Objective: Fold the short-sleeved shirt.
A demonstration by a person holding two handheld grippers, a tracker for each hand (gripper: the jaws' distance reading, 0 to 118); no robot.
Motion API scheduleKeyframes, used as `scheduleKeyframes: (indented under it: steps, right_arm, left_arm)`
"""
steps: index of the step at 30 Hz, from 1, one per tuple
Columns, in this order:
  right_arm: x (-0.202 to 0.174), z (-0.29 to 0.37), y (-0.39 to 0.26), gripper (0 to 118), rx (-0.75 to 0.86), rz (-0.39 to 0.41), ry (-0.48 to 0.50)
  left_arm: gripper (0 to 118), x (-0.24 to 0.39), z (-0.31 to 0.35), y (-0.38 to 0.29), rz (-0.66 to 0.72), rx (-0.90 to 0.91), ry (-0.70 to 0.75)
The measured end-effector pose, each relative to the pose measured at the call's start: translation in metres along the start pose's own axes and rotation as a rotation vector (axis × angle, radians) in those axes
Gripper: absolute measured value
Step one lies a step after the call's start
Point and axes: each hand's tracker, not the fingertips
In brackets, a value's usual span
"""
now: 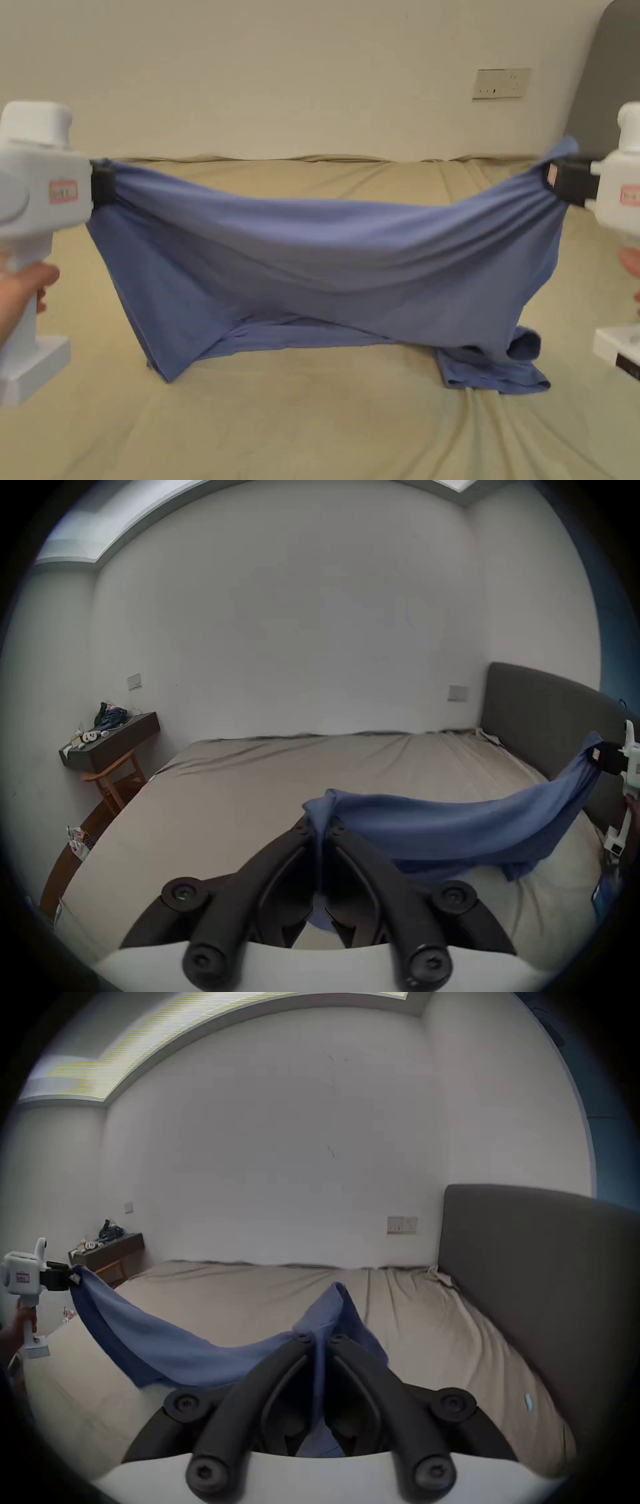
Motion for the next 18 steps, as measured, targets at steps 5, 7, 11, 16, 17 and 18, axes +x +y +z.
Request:
scheduleKeyframes:
  steps: [5, 7, 11, 16, 17, 18]
  right_arm:
    - [-0.008, 0.060, -0.111, 4, -0.129, -0.066, 0.012]
    - [-0.012, 0.084, -0.147, 4, -0.150, -0.074, 0.001]
    - [-0.024, 0.150, -0.194, 4, -0.181, -0.101, 0.012]
    - [-0.037, 0.229, -0.230, 4, -0.221, -0.070, 0.020]
    - [-0.039, 0.247, -0.236, 4, -0.222, -0.063, 0.011]
    - [-0.039, 0.262, -0.239, 4, -0.220, -0.057, 0.016]
  left_arm:
    - [2, 0.014, 0.064, -0.092, 0.028, -0.062, -0.053]
    - [2, 0.019, 0.082, -0.131, 0.039, -0.099, -0.057]
    - [2, 0.027, 0.132, -0.192, -0.009, -0.178, -0.043]
    - [2, 0.023, 0.203, -0.234, 0.020, -0.221, -0.041]
    - [2, 0.022, 0.218, -0.242, 0.015, -0.236, -0.037]
    - [2, 0.028, 0.237, -0.241, -0.004, -0.253, -0.015]
